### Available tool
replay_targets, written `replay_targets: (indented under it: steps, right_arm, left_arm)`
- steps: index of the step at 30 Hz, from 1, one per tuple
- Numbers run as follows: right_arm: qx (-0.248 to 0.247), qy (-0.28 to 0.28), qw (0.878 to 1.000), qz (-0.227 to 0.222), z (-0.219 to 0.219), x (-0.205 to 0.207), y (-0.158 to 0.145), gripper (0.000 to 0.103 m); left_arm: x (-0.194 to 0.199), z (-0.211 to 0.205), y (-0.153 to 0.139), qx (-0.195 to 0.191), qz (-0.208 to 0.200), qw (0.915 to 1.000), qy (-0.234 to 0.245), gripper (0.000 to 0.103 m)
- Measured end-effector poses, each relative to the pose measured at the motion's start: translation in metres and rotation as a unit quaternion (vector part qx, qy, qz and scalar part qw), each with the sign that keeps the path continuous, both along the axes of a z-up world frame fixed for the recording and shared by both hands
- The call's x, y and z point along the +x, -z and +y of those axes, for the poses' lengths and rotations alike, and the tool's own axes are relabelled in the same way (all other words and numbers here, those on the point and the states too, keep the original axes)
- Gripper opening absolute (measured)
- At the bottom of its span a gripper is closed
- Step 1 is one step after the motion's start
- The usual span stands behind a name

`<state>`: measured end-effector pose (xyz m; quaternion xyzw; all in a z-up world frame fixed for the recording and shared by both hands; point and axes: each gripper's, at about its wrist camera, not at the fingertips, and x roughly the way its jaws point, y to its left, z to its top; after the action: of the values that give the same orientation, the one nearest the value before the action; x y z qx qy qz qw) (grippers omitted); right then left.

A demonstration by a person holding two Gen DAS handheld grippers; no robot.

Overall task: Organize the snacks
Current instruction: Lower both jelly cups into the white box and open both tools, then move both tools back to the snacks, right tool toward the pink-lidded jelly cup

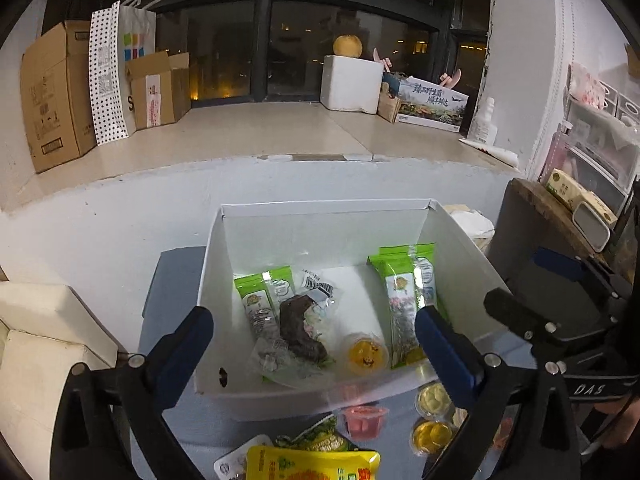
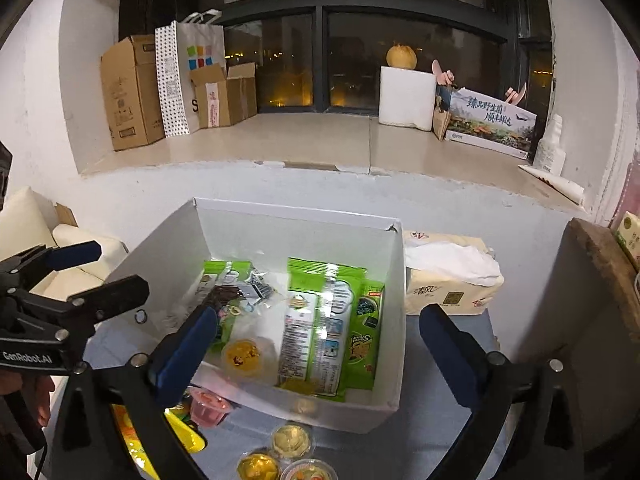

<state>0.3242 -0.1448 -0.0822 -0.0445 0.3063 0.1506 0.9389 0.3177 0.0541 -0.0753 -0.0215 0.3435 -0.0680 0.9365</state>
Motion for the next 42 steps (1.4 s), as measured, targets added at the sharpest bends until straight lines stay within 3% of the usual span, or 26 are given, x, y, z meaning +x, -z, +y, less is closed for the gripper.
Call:
replay_targets:
  steps: [7, 13, 20, 25, 34, 42]
  right_arm:
    - [0.022, -0.007, 1.0, -0.006, -0.015, -0.031, -0.012, 0.103]
    - [0.049, -0.01, 0.999, -0.012, -0.046, -0.082, -0.009, 0.103]
    - [0.059, -0.005, 0.998, -0.005, -0.082, -0.148, 0.022, 0.103]
    - [0.049, -0.004, 0.998, 0.033, -0.088, -0.171, 0.062, 0.103]
    - [0.043, -0.002, 0.994, 0.096, -0.085, -0.149, 0.116, 0.103]
    - [0.028, 0.003, 0.992, 0.121, -0.077, -0.107, 0.141, 0.102]
  left_arm:
    - [-0.034, 0.001, -0.009, -0.002, -0.006, 1.0, -0.005, 0.103]
    - [-0.099, 0.004, -0.013, -0.021, -0.025, 0.9994, -0.009, 0.103]
    - [-0.18, -0.003, 0.012, -0.06, -0.021, 0.9979, -0.013, 0.103]
    - [-0.216, -0.015, 0.03, -0.085, -0.008, 0.9963, -0.007, 0.103]
    - [-0.242, -0.015, 0.04, -0.098, 0.003, 0.9951, -0.012, 0.103]
    - [-0.249, 0.001, 0.049, -0.099, 0.016, 0.9945, -0.031, 0.103]
